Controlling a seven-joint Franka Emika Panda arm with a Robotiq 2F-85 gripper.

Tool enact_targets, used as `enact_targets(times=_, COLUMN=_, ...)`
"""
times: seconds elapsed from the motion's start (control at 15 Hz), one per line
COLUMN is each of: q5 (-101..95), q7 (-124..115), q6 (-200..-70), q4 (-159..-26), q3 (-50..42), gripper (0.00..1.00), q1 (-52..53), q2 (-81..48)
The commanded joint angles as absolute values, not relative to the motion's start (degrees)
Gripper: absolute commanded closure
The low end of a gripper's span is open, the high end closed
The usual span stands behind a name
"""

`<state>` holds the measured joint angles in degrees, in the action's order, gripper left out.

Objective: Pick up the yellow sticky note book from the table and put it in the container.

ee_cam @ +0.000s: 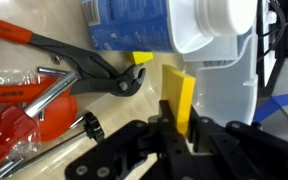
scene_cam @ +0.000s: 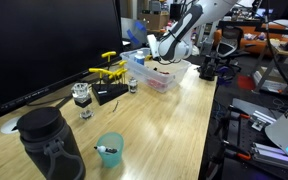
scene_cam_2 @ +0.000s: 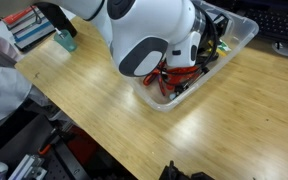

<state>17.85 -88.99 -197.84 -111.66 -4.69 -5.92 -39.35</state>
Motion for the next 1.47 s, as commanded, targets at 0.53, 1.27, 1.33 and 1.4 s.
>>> enact_targets(times=0.53, q5=10.4, q7=-88.5, q6=-197.9, q4=-113.9, q3=4.1, gripper=0.0, q1=-13.3, q2=-34.5)
enact_targets(times=1.27, q5=16.3, q7=-83.7, q6=-197.8, q4=-112.5, q3=3.9, gripper=0.0, q1=-12.0, q2=-35.4)
enact_targets(times=1.33, q5=16.3, q7=-83.7, q6=-197.8, q4=-112.5, q3=3.9, gripper=0.0, q1=-12.0, q2=-35.4)
enact_targets(times=1.4, q5=16.3, q7=-83.7, q6=-197.8, q4=-112.5, q3=3.9, gripper=0.0, q1=-12.0, q2=-35.4)
